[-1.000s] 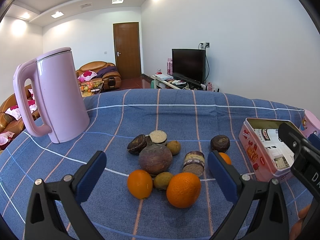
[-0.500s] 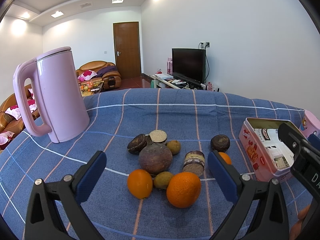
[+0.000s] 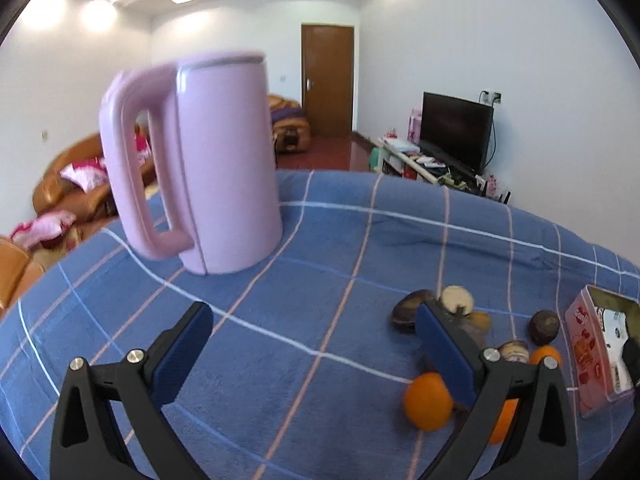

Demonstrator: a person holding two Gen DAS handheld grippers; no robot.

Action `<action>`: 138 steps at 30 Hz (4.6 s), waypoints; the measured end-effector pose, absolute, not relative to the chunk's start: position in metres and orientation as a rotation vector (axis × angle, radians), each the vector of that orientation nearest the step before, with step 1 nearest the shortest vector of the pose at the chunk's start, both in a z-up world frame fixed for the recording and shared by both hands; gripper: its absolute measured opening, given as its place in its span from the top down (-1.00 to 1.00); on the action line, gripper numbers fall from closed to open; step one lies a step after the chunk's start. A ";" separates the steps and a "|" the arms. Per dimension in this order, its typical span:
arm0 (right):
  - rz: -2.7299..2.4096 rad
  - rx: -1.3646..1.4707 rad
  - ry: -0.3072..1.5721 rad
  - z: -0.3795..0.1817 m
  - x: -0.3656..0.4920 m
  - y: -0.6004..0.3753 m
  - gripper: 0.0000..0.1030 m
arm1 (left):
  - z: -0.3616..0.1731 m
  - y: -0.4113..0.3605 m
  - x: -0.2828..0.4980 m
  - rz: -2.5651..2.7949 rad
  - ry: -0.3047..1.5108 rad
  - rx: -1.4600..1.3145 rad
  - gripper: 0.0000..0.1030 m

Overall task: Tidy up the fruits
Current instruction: 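Grasp a large orange with the right tool while the left tool grasps another orange, then carry both oranges into the pink tin and open both tools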

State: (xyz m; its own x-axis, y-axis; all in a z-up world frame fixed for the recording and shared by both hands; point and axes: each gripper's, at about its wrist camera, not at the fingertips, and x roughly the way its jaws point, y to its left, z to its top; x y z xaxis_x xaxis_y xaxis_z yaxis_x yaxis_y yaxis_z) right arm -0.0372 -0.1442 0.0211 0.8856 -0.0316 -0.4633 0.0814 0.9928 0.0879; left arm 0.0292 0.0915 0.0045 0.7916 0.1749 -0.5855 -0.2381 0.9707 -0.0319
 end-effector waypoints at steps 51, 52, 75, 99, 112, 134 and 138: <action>0.235 0.210 0.790 -0.017 -0.014 -0.119 0.08 | -0.030 0.066 0.047 -0.138 0.904 0.063 -0.60; 0.232 0.212 0.792 -0.017 -0.014 -0.120 0.08 | -0.030 0.063 0.046 -0.129 0.897 0.095 -0.60; 0.178 0.185 0.626 0.011 -0.027 -0.136 0.07 | -0.023 0.082 0.045 -0.097 0.739 -0.122 0.32; -0.105 -0.020 0.500 0.024 -0.036 -0.262 0.07 | 0.011 -0.063 0.007 -0.344 0.540 -0.095 0.32; -0.168 -0.044 0.569 0.012 -0.022 -0.297 0.07 | 0.009 -0.159 0.010 -0.389 0.582 -0.024 0.32; -0.110 0.039 0.693 -0.005 -0.012 -0.298 0.06 | -0.010 -0.174 0.021 -0.390 0.682 0.061 0.32; -0.096 0.080 0.723 -0.009 -0.008 -0.303 0.06 | -0.011 -0.174 0.021 -0.391 0.682 0.065 0.32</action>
